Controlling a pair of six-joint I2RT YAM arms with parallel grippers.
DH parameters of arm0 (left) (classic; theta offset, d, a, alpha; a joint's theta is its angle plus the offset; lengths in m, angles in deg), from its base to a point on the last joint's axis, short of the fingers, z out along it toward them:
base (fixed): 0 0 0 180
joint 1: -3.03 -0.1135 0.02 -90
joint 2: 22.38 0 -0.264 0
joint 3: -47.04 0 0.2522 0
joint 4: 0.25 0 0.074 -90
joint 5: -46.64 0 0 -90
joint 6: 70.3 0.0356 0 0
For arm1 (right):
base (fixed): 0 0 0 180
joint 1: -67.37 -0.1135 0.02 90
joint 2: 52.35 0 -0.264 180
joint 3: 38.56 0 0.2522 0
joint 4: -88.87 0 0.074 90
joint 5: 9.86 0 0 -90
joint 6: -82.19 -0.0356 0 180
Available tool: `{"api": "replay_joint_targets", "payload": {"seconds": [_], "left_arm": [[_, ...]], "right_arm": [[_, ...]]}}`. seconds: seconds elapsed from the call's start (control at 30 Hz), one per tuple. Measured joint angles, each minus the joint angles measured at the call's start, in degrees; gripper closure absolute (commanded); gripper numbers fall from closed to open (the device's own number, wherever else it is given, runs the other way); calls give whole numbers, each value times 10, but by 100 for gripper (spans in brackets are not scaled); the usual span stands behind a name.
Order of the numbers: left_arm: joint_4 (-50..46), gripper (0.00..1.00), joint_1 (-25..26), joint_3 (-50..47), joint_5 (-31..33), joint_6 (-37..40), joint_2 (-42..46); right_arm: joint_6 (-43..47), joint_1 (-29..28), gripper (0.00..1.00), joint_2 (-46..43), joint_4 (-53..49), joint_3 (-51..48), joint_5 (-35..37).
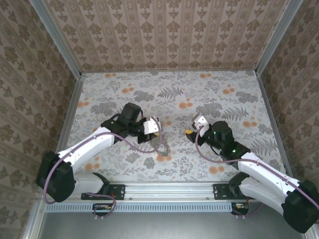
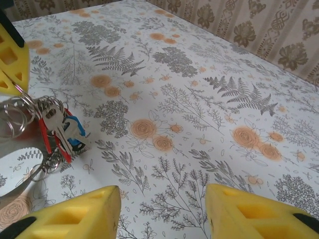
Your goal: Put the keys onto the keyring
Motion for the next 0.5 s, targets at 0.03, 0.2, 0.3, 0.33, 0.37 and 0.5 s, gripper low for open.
{"api": "replay_joint_targets", "payload": {"seconds": [0.03,0.2,0.3,0.33,0.37,0.5], "left_arm": [[-10,100,-3,3,4,8,2],[-52,100,-10,16,20,37,3],[-67,100,-10,21,28,46,3],[-68,100,-10,21,29,48,2],[-69,100,-10,21,30,50,2],[-69,100,-10,22,30,53,0]], "right_arm": [[-2,0,48,-1,0,-1,2],[-17,3,41,-2,0,-3,18],[-25,4,38,-3,0,-6,28],[-30,4,34,-3,0,-7,31],[-33,4,33,-4,0,-8,34],[-43,5,31,-13,0,-10,43]]}}
